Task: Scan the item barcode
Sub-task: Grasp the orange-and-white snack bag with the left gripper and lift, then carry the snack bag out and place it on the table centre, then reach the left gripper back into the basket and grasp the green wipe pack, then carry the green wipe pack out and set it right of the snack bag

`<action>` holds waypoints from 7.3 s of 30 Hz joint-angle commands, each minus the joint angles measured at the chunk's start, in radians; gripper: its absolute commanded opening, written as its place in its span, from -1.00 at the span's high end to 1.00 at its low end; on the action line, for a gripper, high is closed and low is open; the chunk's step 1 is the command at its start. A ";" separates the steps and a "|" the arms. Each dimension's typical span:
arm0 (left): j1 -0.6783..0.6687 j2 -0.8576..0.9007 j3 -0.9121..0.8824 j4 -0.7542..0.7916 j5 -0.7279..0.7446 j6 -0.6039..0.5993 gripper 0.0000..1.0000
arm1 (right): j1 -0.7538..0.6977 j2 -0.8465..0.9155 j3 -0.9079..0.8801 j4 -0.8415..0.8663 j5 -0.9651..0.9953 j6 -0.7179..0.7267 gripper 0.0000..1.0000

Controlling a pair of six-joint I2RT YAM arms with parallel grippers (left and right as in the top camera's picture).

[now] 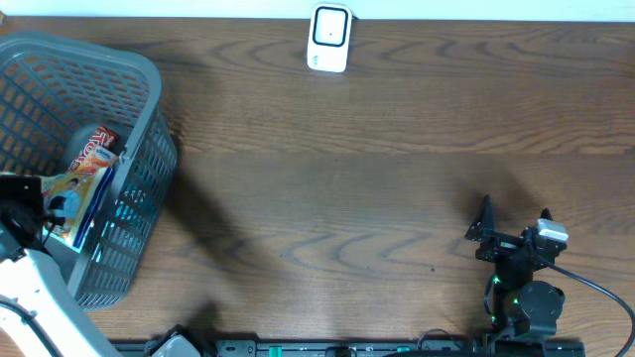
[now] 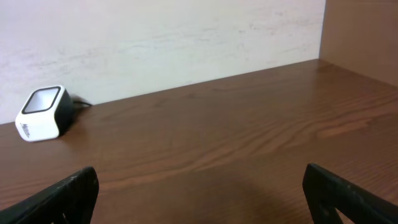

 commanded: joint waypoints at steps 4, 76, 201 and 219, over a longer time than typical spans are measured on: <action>0.005 -0.074 0.021 0.140 0.196 0.049 0.86 | 0.000 -0.005 -0.001 -0.004 -0.002 -0.015 -0.98; -1.358 0.649 0.010 0.484 0.247 0.073 0.23 | 0.000 -0.005 -0.001 -0.004 -0.002 -0.015 -0.99; -0.142 0.024 0.008 0.013 0.040 0.034 0.30 | 0.000 -0.005 -0.001 -0.004 -0.002 -0.015 -0.99; -0.867 -0.160 0.007 0.213 0.106 -0.029 0.31 | 0.000 -0.005 -0.001 -0.004 -0.002 -0.015 -0.99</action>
